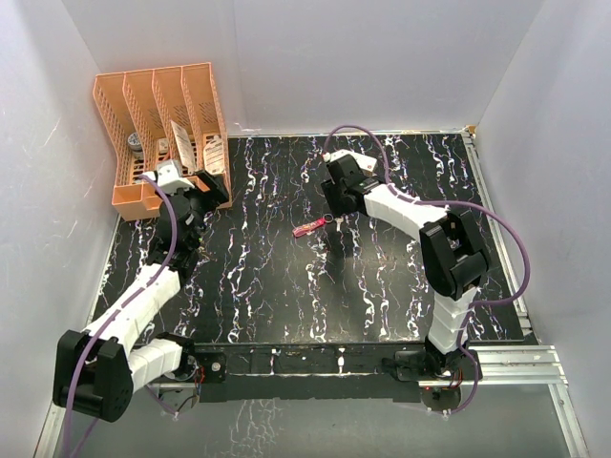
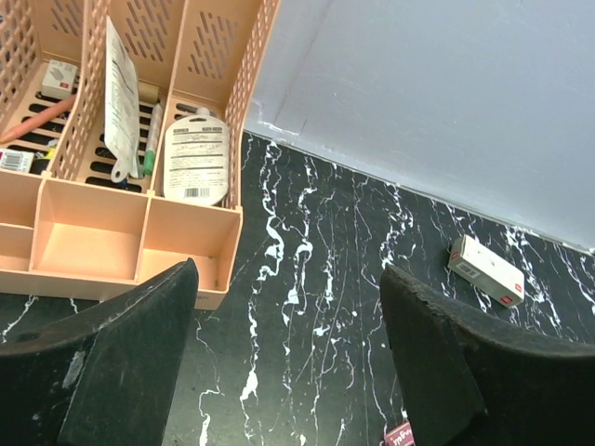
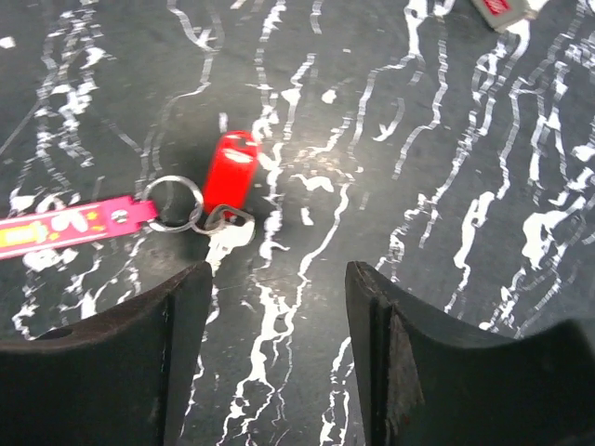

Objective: Put the keys on the keyring

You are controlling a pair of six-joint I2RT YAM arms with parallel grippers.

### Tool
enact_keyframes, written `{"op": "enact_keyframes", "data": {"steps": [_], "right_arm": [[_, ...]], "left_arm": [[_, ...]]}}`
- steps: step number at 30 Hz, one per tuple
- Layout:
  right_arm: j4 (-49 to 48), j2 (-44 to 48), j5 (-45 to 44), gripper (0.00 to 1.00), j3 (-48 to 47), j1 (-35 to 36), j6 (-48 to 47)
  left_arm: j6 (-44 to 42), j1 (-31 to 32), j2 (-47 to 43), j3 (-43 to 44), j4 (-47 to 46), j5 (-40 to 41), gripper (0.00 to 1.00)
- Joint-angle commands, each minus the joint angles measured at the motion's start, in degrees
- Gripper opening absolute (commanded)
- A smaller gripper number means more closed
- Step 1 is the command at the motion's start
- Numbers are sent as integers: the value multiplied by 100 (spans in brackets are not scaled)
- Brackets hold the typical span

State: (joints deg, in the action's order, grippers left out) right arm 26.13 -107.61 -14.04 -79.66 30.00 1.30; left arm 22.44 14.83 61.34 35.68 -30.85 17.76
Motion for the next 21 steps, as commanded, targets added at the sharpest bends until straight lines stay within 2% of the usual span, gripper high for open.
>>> {"op": "enact_keyframes", "data": {"steps": [1, 2, 4, 7, 8, 10, 12, 13, 16, 19, 21], "right_arm": [[-267, 443, -938, 59, 103, -9, 417], [-392, 597, -990, 59, 201, -6, 476], [-762, 1002, -1033, 63, 467, -6, 594], [-1679, 1660, -965, 71, 1032, -16, 727], [-2099, 1926, -894, 83, 1295, -12, 793], [-2959, 2439, -767, 98, 1865, -14, 923], [-3696, 2826, -761, 98, 2332, -17, 1071], [-3736, 2889, -830, 98, 2358, -20, 1143], [-3448, 2819, -1396, 98, 2178, -12, 1446], [-3167, 2726, -2358, 98, 2135, -31, 2064], [-3264, 2780, -2192, 98, 2237, -139, 2236]], "left_arm": [[42, -17, 15, 223, -28, -375, 81], [78, -19, 11, 229, -37, -441, 84], [178, -24, 31, 334, 57, -492, 98], [589, -20, 156, 881, 896, -395, 98], [680, -21, 239, 1142, 1277, -376, 99], [800, -20, 493, 1649, 1898, -359, 99], [914, -24, 615, 1920, 2163, -352, 99], [949, -21, 627, 1946, 2158, -382, 99], [992, -21, 518, 1774, 1886, -535, 98], [1054, -19, 395, 1605, 1683, -544, 99], [1054, -19, 354, 1610, 1676, -550, 98]]}}
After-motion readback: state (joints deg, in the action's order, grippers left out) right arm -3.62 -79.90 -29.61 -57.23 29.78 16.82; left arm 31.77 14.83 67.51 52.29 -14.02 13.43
